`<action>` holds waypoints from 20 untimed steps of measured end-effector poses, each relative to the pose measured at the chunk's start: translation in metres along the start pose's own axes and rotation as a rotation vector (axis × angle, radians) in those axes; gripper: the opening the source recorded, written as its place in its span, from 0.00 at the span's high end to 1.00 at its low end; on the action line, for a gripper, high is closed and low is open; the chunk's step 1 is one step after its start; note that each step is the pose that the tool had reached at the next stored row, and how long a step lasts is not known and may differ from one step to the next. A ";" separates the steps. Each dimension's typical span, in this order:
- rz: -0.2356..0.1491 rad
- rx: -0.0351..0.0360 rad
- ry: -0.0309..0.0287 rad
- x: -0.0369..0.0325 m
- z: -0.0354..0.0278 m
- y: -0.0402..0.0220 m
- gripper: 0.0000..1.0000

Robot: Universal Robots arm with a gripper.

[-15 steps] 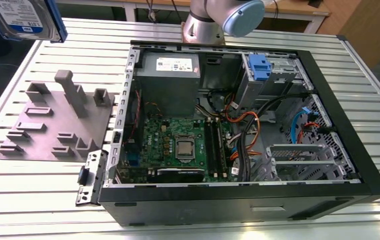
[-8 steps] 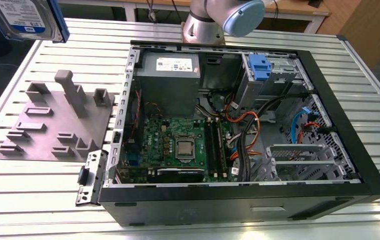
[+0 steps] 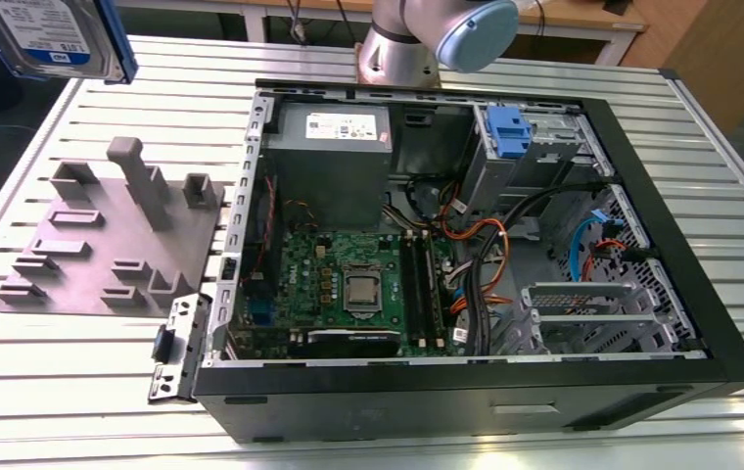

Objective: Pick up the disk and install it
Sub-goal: 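Pick up the disk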

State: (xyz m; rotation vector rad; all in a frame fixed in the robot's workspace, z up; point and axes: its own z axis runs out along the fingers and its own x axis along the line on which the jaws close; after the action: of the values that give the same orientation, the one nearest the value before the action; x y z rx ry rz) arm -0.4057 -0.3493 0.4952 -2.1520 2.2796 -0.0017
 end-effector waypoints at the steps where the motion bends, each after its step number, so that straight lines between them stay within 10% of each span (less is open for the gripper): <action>1: 0.000 -0.0001 0.0000 0.0000 0.0000 -0.0001 0.64; 20: 0.000 0.0000 0.0000 -0.0002 0.0000 -0.0033 0.64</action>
State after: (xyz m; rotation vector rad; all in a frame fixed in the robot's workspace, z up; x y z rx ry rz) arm -0.4025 -0.3493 0.4952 -2.1520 2.2796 -0.0017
